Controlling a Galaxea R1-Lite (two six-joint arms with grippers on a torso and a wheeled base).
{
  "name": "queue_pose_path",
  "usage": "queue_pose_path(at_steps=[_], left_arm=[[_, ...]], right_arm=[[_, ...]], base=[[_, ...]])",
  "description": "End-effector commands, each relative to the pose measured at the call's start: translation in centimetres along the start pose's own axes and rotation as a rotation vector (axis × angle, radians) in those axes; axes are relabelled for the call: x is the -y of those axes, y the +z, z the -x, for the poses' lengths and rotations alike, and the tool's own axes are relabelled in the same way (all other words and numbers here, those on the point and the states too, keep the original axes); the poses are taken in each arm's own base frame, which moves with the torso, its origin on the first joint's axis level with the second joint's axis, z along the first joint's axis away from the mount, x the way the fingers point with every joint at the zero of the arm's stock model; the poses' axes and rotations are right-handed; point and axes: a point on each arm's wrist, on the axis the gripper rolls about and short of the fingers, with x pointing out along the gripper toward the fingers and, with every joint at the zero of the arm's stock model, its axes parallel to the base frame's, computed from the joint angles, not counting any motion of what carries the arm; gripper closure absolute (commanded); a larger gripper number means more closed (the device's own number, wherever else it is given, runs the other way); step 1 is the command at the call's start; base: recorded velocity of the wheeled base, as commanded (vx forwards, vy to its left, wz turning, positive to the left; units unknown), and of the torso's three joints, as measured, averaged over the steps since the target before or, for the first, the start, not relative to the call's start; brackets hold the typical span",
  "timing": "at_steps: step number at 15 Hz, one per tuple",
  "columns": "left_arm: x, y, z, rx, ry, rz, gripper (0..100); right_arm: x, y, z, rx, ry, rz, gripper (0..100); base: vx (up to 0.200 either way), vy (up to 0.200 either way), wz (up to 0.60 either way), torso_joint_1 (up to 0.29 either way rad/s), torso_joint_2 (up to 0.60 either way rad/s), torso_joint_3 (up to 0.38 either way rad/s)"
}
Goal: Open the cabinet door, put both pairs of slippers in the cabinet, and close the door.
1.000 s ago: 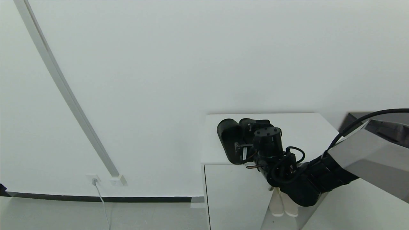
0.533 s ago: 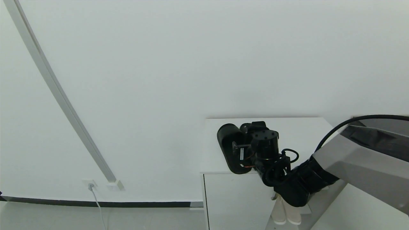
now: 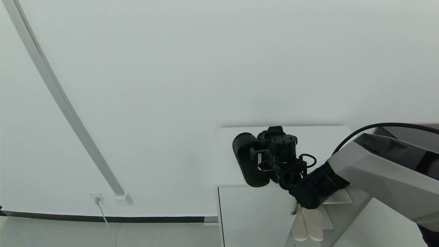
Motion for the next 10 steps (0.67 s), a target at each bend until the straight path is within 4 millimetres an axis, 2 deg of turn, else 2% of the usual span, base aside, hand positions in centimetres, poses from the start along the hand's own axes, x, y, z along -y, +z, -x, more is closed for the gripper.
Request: queue_pose_path(at_steps=[1, 8, 9, 10], left_arm=[[0.0, 0.0, 0.0, 0.0, 0.001, 0.001, 100], [0.0, 0.0, 0.0, 0.0, 0.001, 0.001, 100], [0.0, 0.0, 0.0, -0.001, 0.001, 0.001, 100], [0.0, 0.0, 0.0, -0.001, 0.001, 0.001, 100]], right_arm=[[-0.3, 0.2, -1.5, -0.006, -0.002, 0.004, 0], [-0.3, 0.1, -3.4, -0.026, 0.007, 0.009, 0], [-0.3, -0.1, -3.6, -0.028, 0.011, 0.01, 100], [-0.2, -0.1, -3.8, -0.028, 0.008, 0.009, 100]], base=[[0.0, 0.0, 0.0, 0.0, 0.0, 0.0], [0.0, 0.0, 0.0, 0.0, 0.0, 0.0], [0.0, 0.0, 0.0, 0.0, 0.0, 0.0], [0.0, 0.0, 0.0, 0.0, 0.0, 0.0]])
